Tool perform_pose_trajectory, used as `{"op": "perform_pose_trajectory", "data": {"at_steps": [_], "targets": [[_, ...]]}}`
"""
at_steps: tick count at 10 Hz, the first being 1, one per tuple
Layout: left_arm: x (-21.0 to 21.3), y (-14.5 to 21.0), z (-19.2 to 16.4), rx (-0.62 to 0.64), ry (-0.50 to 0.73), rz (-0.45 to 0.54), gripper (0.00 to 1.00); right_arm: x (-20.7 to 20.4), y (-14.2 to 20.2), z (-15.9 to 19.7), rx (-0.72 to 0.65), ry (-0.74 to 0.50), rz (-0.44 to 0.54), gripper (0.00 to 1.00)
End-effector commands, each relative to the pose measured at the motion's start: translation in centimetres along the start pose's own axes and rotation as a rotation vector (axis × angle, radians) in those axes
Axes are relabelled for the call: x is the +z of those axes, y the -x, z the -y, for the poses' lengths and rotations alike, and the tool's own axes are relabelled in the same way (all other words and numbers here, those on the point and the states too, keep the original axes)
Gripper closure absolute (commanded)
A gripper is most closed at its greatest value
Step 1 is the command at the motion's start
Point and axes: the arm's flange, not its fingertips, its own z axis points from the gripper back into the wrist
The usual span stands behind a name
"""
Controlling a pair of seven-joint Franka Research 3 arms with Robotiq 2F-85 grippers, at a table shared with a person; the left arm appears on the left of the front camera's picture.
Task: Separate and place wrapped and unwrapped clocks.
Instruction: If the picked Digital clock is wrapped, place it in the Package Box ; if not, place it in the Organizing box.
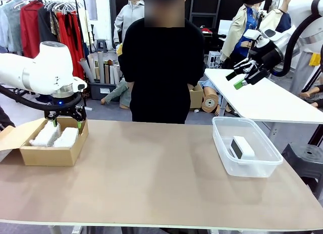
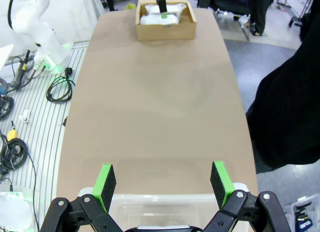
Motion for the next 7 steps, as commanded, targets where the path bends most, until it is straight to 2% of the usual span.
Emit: {"op": "perform_pose_trajectory", "data": {"at_steps": [1,3,4,7], "targets": [[1.5,0.2,-0.3,-0.071,0.136,-0.181,0.0,0.1,-0.1,-0.2,0.002,-0.001,-0.001,0.0],[3.1,-0.1,-1.2,-0.182,0.227,-0.337,0.0,0.1,-0.1,-0.2,0.002,-0.001,-0.001,0.0],[4.0,-0.3,-1.4,-0.24,0.275,-0.349,0.0,0.1,-0.1,-0.2,0.002,-0.001,-0.001,0.0],[7.0,0.5,-1.3,-0.57,0.392,-0.346,0.0,0.1,-0.1,-0.2,0.002,-0.001,-0.001,0.0]]}}
